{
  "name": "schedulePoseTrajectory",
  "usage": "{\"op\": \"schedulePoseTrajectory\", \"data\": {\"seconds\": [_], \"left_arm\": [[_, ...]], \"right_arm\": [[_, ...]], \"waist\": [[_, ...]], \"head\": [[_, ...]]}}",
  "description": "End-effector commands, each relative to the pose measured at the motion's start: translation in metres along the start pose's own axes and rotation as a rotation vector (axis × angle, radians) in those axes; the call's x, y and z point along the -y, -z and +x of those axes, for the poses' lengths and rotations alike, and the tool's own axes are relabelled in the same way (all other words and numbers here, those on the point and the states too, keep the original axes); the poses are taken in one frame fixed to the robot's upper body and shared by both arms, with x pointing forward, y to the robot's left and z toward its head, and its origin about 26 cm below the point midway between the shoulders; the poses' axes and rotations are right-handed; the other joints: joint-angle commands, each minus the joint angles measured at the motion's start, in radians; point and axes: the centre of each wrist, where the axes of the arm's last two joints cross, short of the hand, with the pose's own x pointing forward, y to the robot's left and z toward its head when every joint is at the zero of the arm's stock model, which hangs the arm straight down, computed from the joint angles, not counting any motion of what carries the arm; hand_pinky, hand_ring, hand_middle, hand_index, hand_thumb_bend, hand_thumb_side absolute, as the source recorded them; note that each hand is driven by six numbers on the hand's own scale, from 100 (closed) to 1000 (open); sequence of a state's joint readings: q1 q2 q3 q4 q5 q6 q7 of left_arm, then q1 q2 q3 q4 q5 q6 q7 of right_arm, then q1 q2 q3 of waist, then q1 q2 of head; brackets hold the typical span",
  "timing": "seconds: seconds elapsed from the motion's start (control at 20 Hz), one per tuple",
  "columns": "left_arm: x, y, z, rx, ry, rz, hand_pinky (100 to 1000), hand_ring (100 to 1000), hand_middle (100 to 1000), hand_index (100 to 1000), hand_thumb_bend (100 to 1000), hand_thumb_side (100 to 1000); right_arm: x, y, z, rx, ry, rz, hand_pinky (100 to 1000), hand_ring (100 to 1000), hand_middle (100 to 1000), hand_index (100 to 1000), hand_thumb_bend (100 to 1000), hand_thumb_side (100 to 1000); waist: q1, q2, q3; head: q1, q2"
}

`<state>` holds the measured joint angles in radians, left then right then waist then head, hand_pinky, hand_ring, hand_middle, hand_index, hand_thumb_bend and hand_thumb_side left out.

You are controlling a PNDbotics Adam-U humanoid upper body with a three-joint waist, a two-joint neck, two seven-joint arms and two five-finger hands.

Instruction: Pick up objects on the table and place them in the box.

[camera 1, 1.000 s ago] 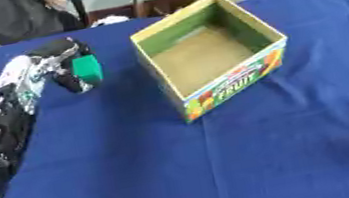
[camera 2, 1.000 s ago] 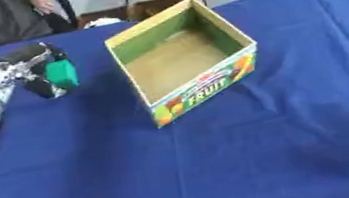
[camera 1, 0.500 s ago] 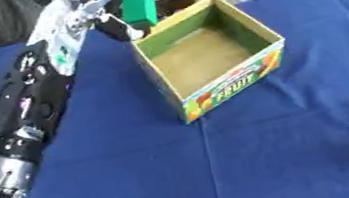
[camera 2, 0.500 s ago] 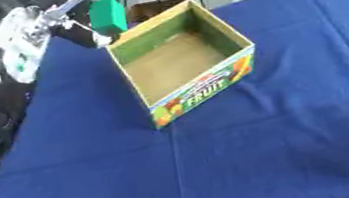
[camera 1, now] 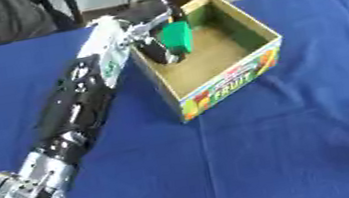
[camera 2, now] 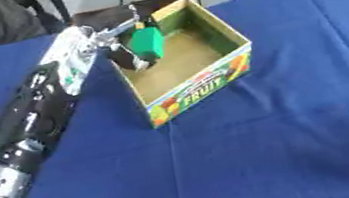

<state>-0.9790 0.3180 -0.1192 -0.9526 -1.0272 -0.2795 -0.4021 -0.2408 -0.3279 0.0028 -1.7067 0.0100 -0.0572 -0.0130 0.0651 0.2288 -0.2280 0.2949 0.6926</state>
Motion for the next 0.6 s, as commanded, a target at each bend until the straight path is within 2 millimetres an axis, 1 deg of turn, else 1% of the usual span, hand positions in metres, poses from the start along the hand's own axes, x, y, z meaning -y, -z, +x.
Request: {"op": "schedulePoseTrajectory", "data": {"seconds": [0.05,0.1,0.15,0.2,0.25,0.3,0.35,0.4,0.45,0.5,0.55,0.6], "left_arm": [[-0.010,0.003,0.002,0.017,0.045,0.002,396,332,285,528,169,186],[-0.010,0.003,0.003,0.026,0.050,0.009,461,399,351,590,355,294],[-0.011,0.003,0.004,0.037,0.054,0.021,530,470,439,660,648,512],[-0.011,0.002,0.004,0.054,0.050,0.040,564,507,481,697,809,638],[-0.010,0.002,0.004,0.068,0.042,0.055,623,569,547,742,960,728],[-0.009,0.001,0.004,0.085,0.028,0.071,664,619,595,761,1000,790],[-0.009,0.000,0.003,0.098,0.016,0.090,709,677,648,778,1000,840],[-0.010,-0.003,0.002,0.108,0.003,0.119,761,753,720,796,1000,897],[-0.012,-0.005,0.001,0.115,-0.007,0.150,809,808,768,811,1000,940],[-0.016,-0.010,0.000,0.123,-0.020,0.199,826,829,784,816,1000,947],[-0.018,-0.013,-0.001,0.129,-0.032,0.236,826,829,784,816,1000,947],[-0.021,-0.018,-0.002,0.136,-0.048,0.284,858,873,830,835,1000,967]], "right_arm": [[0.003,0.005,0.007,0.029,-0.006,0.007,481,426,584,755,491,596],[0.003,0.005,0.007,0.028,-0.006,0.007,481,426,584,755,491,596],[0.003,0.005,0.007,0.028,-0.006,0.006,481,426,584,755,491,597],[0.003,0.005,0.006,0.027,-0.006,0.005,481,426,584,755,490,597],[0.003,0.005,0.006,0.027,-0.005,0.005,481,426,584,755,490,597],[0.003,0.004,0.006,0.025,-0.004,0.004,481,426,584,755,490,597],[0.003,0.004,0.006,0.024,-0.004,0.003,481,426,584,755,490,597],[0.003,0.004,0.005,0.023,-0.003,0.002,481,426,583,755,489,597],[0.003,0.004,0.005,0.022,-0.003,0.001,481,426,583,755,488,597],[0.003,0.003,0.005,0.021,-0.002,0.000,481,426,583,755,488,597],[0.003,0.003,0.005,0.020,-0.002,-0.001,481,426,583,755,488,597],[0.003,0.003,0.004,0.018,-0.002,-0.002,481,426,583,755,486,597]], "waist": [[-0.004,-0.015,-0.001],[-0.004,-0.016,-0.001],[-0.005,-0.016,-0.001],[-0.005,-0.017,0.000],[-0.005,-0.018,0.001],[-0.006,-0.019,0.003],[-0.006,-0.020,0.006],[-0.007,-0.021,0.009],[-0.007,-0.022,0.012],[-0.007,-0.024,0.016],[-0.008,-0.024,0.019],[-0.008,-0.026,0.024]], "head": [[0.004,-0.009],[0.004,-0.010],[0.004,-0.010],[0.004,-0.010],[0.003,-0.010],[0.002,-0.011],[0.000,-0.010],[-0.001,-0.010],[-0.001,-0.009],[-0.004,-0.009],[-0.005,-0.009],[-0.008,-0.009]]}}
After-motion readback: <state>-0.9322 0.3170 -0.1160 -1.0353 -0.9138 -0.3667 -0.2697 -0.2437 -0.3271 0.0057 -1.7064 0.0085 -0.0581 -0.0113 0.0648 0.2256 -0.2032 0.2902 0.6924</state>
